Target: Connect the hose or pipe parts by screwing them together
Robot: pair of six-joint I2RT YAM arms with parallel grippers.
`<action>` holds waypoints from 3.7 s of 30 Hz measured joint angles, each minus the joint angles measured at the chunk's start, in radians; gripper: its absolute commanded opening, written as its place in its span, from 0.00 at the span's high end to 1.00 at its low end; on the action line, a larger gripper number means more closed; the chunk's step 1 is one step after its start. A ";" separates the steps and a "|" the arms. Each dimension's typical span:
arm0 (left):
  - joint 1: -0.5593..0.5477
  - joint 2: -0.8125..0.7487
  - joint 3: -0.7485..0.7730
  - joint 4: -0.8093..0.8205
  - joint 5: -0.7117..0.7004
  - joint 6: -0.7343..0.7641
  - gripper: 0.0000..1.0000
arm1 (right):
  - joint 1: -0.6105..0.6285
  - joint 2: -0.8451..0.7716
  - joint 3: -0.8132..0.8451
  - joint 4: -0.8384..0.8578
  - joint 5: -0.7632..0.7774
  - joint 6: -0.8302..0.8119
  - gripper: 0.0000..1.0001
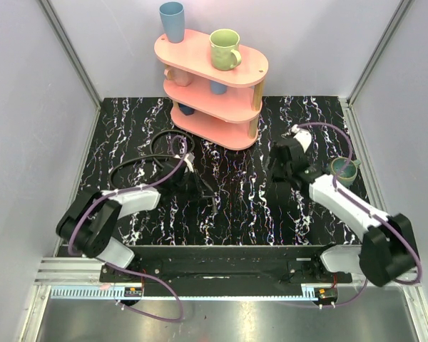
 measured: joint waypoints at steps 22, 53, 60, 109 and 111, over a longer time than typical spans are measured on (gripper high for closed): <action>-0.025 0.209 0.081 0.027 0.011 0.015 0.57 | -0.356 0.610 0.320 -0.099 -0.267 -0.214 0.37; -0.231 -0.153 0.109 0.145 -0.129 0.213 0.33 | -0.227 0.077 -0.106 0.336 -0.734 0.508 0.98; -0.294 -0.045 0.176 0.267 -0.200 0.270 0.33 | -0.187 -0.050 -0.173 0.383 -0.703 0.702 0.99; -0.155 -0.240 0.195 -0.052 0.506 0.255 1.00 | -0.175 -0.214 -0.159 0.499 -1.369 -0.034 0.23; -0.155 -0.240 0.194 -0.052 0.533 0.254 1.00 | -0.174 -0.202 -0.161 0.531 -1.421 -0.021 0.23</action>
